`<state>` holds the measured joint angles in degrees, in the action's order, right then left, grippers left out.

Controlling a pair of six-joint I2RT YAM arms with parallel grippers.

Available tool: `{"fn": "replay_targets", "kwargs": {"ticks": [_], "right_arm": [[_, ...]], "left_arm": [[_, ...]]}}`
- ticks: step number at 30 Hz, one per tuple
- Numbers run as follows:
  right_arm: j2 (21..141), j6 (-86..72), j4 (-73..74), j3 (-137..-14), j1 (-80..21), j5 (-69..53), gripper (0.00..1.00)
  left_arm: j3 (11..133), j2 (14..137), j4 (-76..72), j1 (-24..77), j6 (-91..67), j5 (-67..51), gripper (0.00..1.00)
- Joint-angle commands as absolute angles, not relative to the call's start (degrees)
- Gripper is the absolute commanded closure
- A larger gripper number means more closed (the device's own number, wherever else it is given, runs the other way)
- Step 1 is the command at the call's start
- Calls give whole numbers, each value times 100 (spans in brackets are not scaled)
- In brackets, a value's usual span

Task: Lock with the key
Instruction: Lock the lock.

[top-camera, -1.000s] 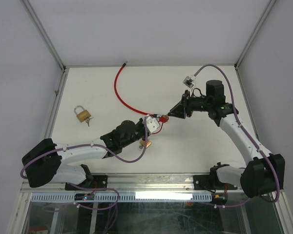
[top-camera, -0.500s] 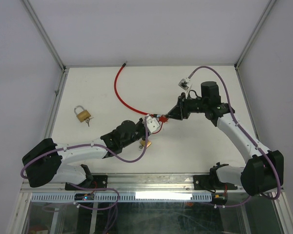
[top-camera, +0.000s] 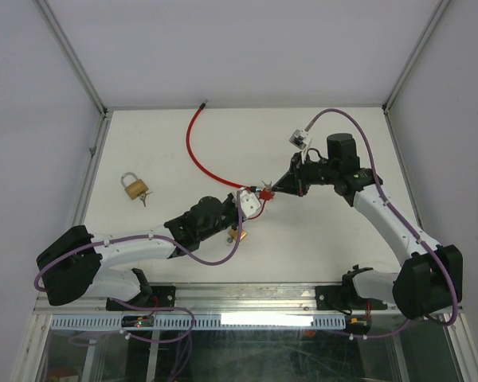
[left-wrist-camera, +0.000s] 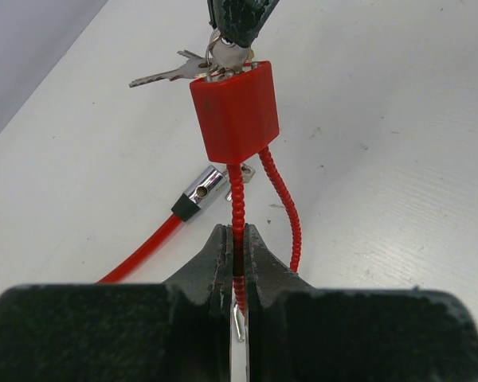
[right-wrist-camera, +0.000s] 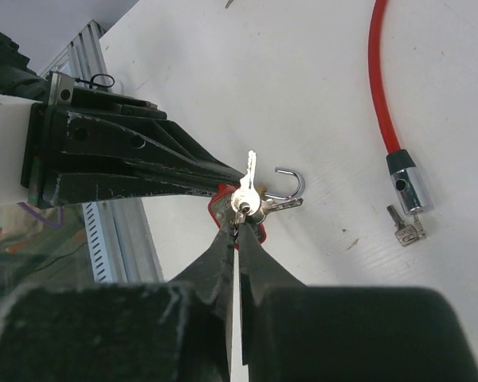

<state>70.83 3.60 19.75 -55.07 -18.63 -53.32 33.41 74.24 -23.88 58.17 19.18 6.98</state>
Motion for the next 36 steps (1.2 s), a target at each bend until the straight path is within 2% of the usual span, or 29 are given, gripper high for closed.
{"fn": "replay_targets", "kwargs": {"ticks": [1, 6, 11, 19, 23, 29, 36], "right_arm": [[6903, 1220, 2013, -5713, -1904, -5765, 100], [6675, 2582, 2301, -5564, -1916, -6256, 100], [6549, 4798, 3313, -5532, -1916, -6705, 100], [6653, 7572, 4855, -5597, -1934, -6994, 100], [6585, 7485, 4817, -5617, -1918, -6885, 98], [6389, 6730, 4505, -5598, -1666, -7202, 76], [6232, 4772, 3651, -5607, -1308, -7460, 65]], "left_arm": [[3528, 7171, -2680, 5835, 2070, 275, 100], [3689, 7096, -2199, 5440, 1720, -899, 100], [3718, 6983, -1946, 5064, 1565, -2013, 100], [3911, 7165, -1480, 4940, 1647, -3038, 100], [3955, 7241, -1407, 4943, 1637, -3040, 100], [3870, 7119, -1409, 4943, 1624, -2766, 100], [3815, 7057, -1392, 4944, 1625, -2654, 100]]}}
